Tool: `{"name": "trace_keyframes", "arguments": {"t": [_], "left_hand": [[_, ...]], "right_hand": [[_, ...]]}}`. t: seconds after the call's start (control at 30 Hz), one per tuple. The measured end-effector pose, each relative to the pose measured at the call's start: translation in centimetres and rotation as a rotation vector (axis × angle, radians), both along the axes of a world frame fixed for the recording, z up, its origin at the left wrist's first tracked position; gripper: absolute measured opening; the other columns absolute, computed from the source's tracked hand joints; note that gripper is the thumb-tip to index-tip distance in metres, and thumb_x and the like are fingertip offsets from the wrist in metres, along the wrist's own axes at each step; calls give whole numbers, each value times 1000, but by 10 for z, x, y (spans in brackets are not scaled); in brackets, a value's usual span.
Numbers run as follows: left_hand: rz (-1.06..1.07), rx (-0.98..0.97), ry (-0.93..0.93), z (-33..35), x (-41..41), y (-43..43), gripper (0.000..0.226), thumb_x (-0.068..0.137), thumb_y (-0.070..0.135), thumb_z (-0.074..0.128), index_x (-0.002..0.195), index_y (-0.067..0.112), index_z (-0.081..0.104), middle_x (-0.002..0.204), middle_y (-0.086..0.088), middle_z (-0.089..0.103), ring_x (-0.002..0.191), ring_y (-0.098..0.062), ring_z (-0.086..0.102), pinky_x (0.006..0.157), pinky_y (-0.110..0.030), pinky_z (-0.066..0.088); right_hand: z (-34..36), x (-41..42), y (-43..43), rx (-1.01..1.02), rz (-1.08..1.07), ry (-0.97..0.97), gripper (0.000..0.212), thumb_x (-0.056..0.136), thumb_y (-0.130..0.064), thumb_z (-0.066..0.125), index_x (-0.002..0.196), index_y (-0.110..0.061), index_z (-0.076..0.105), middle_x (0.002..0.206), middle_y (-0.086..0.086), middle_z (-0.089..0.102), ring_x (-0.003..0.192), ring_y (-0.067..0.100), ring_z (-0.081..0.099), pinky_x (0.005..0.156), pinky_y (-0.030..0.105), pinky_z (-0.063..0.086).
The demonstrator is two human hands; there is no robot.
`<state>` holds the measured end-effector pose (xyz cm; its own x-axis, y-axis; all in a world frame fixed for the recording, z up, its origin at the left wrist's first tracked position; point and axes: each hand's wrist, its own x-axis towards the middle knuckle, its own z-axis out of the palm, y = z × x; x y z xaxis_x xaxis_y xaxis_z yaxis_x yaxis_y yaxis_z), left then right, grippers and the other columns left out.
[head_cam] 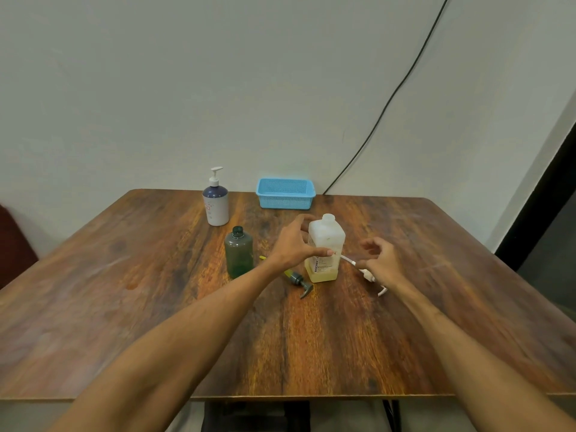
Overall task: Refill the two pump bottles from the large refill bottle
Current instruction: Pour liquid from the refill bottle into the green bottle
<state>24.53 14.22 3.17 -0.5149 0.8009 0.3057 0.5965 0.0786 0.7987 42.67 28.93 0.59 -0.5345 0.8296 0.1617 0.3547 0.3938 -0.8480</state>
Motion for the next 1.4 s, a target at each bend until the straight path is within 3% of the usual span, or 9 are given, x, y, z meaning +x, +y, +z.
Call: {"name": "trace_keyframes", "arguments": {"t": [0.13, 0.27, 0.43, 0.67, 0.9, 1.03, 1.2, 1.27, 1.4], "left_hand": [[-6, 56, -3, 9, -3, -13, 99, 56, 46, 95, 139, 19, 47, 123, 1, 63, 102, -12, 65, 89, -40, 59], [-15, 139, 1, 19, -4, -30, 96, 58, 47, 94, 139, 21, 48, 120, 3, 63, 104, -8, 65, 90, -36, 59], [-9, 264, 12, 31, -5, -57, 82, 66, 38, 92, 135, 20, 54, 117, 3, 67, 104, -8, 67, 90, -30, 58], [85, 368, 37, 26, -17, -96, 52, 75, 30, 88, 119, 16, 66, 106, 3, 72, 95, -11, 70, 82, -33, 61], [389, 484, 83, 1, -35, -123, 43, 76, 32, 86, 111, 20, 63, 102, 8, 65, 91, -8, 64, 80, -32, 59], [501, 371, -7, -23, -53, -130, 74, 69, 47, 88, 129, 26, 48, 121, 5, 51, 108, -10, 53, 92, -34, 53], [424, 71, -186, -43, -75, -126, 115, 61, 50, 92, 151, 20, 27, 151, -2, 39, 134, -19, 43, 112, -42, 41], [340, 41, -269, -46, -80, -124, 114, 62, 47, 92, 152, 21, 27, 151, -2, 43, 132, -19, 46, 110, -41, 43], [240, 41, -242, -43, -84, -116, 82, 71, 34, 89, 139, 19, 47, 140, 0, 55, 124, -16, 53, 98, -26, 45]], "right_hand": [[12, -9, -14, 48, 241, 27, 71, 65, -8, 91, 127, -20, 58, 126, -2, 59, 118, 16, 55, 100, 34, 46], [21, -21, -28, -47, 324, 95, 80, 63, -9, 94, 130, -26, 52, 130, -5, 58, 120, 16, 56, 100, 38, 50], [25, -38, -38, -129, 331, 169, 93, 62, -2, 93, 140, -17, 46, 130, 1, 57, 114, 15, 59, 84, 28, 55], [21, -54, -38, -115, 282, 162, 98, 50, -4, 98, 132, -21, 46, 124, 3, 58, 114, 26, 60, 88, 44, 58], [24, -59, -54, -34, 236, 206, 90, 48, -12, 101, 119, -12, 47, 111, 6, 61, 98, 19, 64, 65, 22, 54], [37, -66, -60, 22, 238, 225, 86, 49, -13, 101, 116, -11, 48, 104, 1, 61, 91, 14, 64, 60, 19, 55], [54, -76, -66, 96, 240, 225, 83, 46, -17, 102, 110, -15, 49, 103, 1, 62, 89, 17, 66, 63, 31, 60], [58, -81, -67, 119, 255, 215, 83, 46, -16, 102, 111, -15, 50, 105, 1, 62, 91, 18, 67, 64, 33, 61], [66, -89, -69, 154, 300, 177, 83, 50, -15, 101, 114, -19, 48, 106, -6, 59, 92, 11, 65, 63, 23, 57]]}}
